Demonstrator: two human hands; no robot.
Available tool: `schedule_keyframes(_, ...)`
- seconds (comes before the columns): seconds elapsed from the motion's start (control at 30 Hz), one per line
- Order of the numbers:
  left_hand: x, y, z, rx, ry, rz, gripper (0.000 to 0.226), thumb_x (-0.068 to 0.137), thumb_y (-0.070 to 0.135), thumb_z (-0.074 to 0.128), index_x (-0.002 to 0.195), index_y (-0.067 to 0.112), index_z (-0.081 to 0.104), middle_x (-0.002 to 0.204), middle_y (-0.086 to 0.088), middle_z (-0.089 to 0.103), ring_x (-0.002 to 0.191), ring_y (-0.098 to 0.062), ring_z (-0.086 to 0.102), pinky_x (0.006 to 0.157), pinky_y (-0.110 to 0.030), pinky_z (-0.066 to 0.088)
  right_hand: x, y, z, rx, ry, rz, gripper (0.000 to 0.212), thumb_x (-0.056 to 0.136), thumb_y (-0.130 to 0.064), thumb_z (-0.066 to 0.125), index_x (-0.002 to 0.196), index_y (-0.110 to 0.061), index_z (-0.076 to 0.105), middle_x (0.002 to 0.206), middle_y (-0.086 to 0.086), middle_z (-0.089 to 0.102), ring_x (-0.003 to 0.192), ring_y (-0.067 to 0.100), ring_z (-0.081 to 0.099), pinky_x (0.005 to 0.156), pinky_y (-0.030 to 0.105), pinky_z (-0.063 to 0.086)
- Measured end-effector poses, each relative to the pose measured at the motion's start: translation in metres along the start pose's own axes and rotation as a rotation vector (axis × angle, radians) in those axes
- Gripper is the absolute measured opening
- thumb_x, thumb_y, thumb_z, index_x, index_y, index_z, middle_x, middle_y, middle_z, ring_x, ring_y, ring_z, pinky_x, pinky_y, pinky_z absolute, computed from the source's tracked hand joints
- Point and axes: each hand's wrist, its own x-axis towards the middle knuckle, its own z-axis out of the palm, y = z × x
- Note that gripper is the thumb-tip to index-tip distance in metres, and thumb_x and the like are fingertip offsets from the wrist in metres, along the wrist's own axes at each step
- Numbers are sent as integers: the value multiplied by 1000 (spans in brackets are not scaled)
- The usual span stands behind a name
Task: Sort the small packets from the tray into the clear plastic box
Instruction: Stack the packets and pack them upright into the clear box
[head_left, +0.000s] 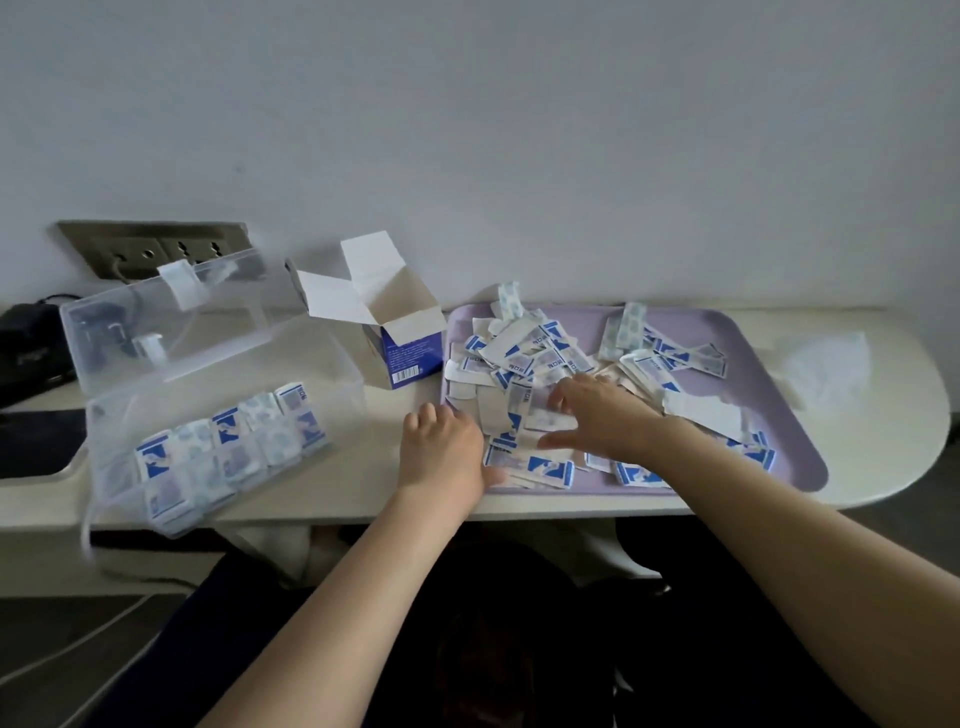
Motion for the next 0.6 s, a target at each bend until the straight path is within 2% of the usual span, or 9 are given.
schedule_keyframes(0.07, 2, 2, -1, -19, -20, -3, 66, 85, 57, 55, 124, 4, 46, 126, -11, 52, 118, -27, 41, 96, -33, 32, -3, -3, 0, 37, -28, -29, 45, 84, -40, 64, 116, -12, 51, 118, 5, 55, 102, 19, 53, 86, 30, 45)
schedule_keyframes(0.13, 4, 3, -2, -44, -39, -2, 63, 85, 56, 56, 122, 5, 47, 124, -10, 54, 118, -27, 41, 95, -34, 32, -4, -4, 2, 40, -39, -39, 37, 86, -32, 64, 114, -11, 53, 117, 5, 57, 102, 20, 55, 89, 33, 47)
schedule_keyframes(0.3, 6, 3, -3, -98, -90, -11, 54, 86, 56, 55, 117, 11, 53, 123, -8, 54, 117, -27, 38, 94, -35, 30, -4, -4, 2, -4, -23, 1, 41, 85, -33, 65, 119, -11, 56, 121, 8, 51, 107, 20, 51, 94, 30, 41)
schedule_keyframes(0.47, 4, 1, -2, -158, -97, -6, 53, 85, 56, 56, 119, 15, 50, 124, -6, 54, 118, -26, 37, 93, -35, 30, -3, -5, 7, 122, -21, 47, 35, 85, -24, 66, 112, -9, 50, 112, 6, 60, 98, 21, 56, 82, 29, 45)
schedule_keyframes(0.53, 4, 0, -1, -185, -105, -13, 57, 84, 57, 58, 122, 17, 48, 126, -6, 54, 120, -26, 37, 94, -35, 30, -3, -4, 7, 188, 19, 86, 34, 88, -20, 62, 114, -8, 44, 104, 7, 60, 87, 21, 57, 71, 28, 46)
schedule_keyframes(0.6, 4, 0, -1, -198, -115, -19, 59, 83, 58, 58, 123, 17, 45, 128, -6, 53, 121, -27, 36, 95, -35, 30, -2, -2, 4, 158, 81, 116, 28, 93, -11, 52, 117, -3, 41, 97, 11, 57, 77, 21, 53, 59, 27, 42)
